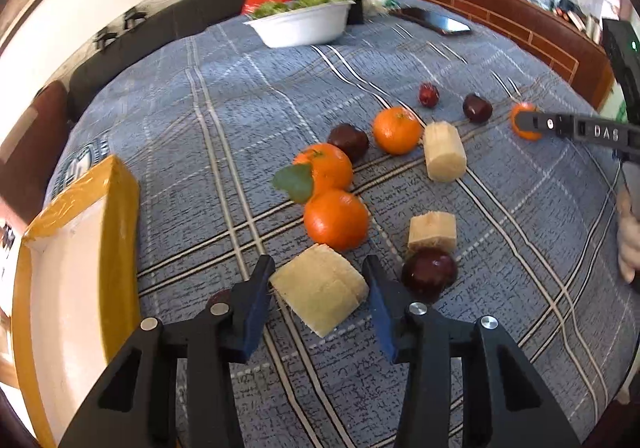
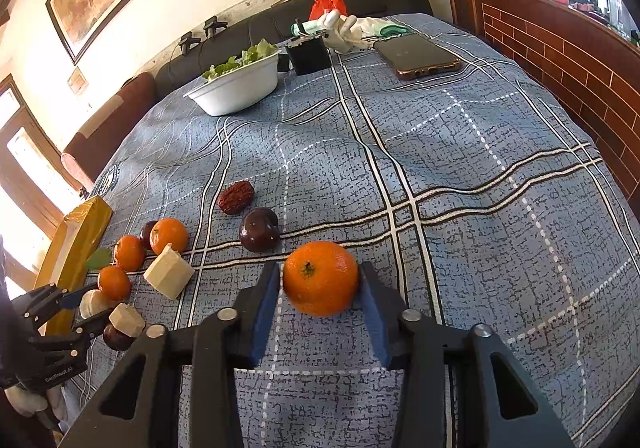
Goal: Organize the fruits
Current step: 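Lift and carry the orange and cream block with both tools over the yellow-rimmed tray, then open the right tool to drop the orange while the left tool releases the block into the tray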
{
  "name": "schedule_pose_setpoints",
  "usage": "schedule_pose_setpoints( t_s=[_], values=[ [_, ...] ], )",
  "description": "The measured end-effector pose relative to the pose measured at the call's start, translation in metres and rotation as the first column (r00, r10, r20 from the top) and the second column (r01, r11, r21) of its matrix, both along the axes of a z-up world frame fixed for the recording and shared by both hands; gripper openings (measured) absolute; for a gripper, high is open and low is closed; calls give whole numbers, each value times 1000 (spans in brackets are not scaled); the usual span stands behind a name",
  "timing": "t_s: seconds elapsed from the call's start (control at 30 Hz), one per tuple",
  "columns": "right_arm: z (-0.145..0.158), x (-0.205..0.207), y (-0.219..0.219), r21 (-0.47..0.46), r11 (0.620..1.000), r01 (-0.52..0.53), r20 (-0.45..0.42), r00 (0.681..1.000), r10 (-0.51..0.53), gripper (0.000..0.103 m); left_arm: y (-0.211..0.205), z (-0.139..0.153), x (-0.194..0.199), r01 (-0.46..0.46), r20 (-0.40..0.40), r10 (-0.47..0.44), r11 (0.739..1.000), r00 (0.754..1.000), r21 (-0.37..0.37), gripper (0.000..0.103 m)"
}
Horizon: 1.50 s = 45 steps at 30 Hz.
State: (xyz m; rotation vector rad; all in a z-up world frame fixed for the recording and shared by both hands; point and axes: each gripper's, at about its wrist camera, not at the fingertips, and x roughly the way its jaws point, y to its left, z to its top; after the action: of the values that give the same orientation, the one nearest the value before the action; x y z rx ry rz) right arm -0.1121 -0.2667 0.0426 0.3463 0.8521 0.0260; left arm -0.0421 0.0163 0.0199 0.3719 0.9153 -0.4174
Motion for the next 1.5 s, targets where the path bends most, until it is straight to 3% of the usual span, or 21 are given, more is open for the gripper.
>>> schedule_pose_setpoints(
  t_s=[0.2, 0.37, 0.5, 0.67, 0.87, 1.0, 1.13, 1.33, 1.5],
  values=[
    [6, -5, 7, -25, 1000, -13, 36, 999, 14, 40, 22, 26, -24, -100, 43, 106, 988, 993, -118, 44],
    [21, -19, 13, -21, 1000, -17, 73, 997, 18, 40, 65, 54, -48, -214, 51, 234, 943, 971, -255, 44],
    [48, -34, 38, -14, 996, -83, 123, 989, 84, 40, 110, 65, -61, -326, 45, 356, 892, 933, -312, 44],
    [70, -38, 95, -7, 973, -232, 140, 963, 231, 41, 167, 68, -73, -458, 34, 496, 824, 868, -332, 45],
    [80, -34, 190, 47, 889, -456, 131, 885, 447, 41, 220, 60, -83, -573, 28, 610, 758, 792, -312, 45],
    [77, -30, 263, 84, 800, -594, 106, 804, 586, 41, 247, 48, -86, -627, 24, 661, 722, 750, -292, 45],
    [61, -29, 330, 49, 721, -691, 63, 722, 689, 41, 274, 39, -86, -669, -5, 699, 681, 715, -299, 45],
    [29, -21, 390, 31, 657, -754, -13, 657, 754, 42, 294, 27, -84, -710, -57, 731, 637, 680, -301, 45],
    [7, -23, 414, -18, 625, -780, -68, 625, 778, 42, 299, 22, -82, -718, -77, 735, 627, 674, -302, 45]
  ],
)
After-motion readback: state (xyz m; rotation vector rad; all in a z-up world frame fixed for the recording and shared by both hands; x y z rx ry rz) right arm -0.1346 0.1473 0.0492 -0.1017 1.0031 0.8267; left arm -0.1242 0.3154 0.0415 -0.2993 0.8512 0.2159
